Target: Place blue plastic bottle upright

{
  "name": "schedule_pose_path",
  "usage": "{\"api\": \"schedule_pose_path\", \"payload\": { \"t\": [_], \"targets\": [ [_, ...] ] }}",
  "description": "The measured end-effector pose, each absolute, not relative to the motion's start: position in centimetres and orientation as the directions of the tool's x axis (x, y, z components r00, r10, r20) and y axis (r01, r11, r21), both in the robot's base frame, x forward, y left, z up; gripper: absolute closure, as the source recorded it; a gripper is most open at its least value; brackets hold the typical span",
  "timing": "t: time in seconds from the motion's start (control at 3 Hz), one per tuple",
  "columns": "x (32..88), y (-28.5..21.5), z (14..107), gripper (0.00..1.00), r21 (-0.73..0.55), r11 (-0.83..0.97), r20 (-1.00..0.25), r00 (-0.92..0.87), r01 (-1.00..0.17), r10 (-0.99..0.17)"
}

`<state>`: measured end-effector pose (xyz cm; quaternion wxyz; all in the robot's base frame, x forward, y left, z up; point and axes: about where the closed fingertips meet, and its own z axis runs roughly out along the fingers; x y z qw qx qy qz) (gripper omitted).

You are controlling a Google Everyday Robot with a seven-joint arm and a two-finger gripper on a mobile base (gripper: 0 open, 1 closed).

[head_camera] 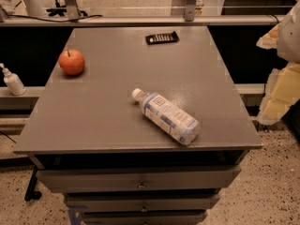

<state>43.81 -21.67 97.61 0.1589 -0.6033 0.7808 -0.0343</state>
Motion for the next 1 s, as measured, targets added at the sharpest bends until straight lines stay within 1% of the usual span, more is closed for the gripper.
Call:
{"api": "schedule_pose_path", "payload": {
  "t": [0.33,0.67,1.0],
  "targets": [
    [43.8,-21.7,97.6,0.0,-0.246,0.27,-0.207,-0.221,-0.931,-0.953],
    [44.3,-19.7,96.4,0.0,-0.223,0.29,-0.246,-0.234,-0.931,-0.94],
    [44.8,-14.5,94.6,0.0,-0.192,0.313,-0.3,-0.248,-0.93,-0.921]
  ]
}}
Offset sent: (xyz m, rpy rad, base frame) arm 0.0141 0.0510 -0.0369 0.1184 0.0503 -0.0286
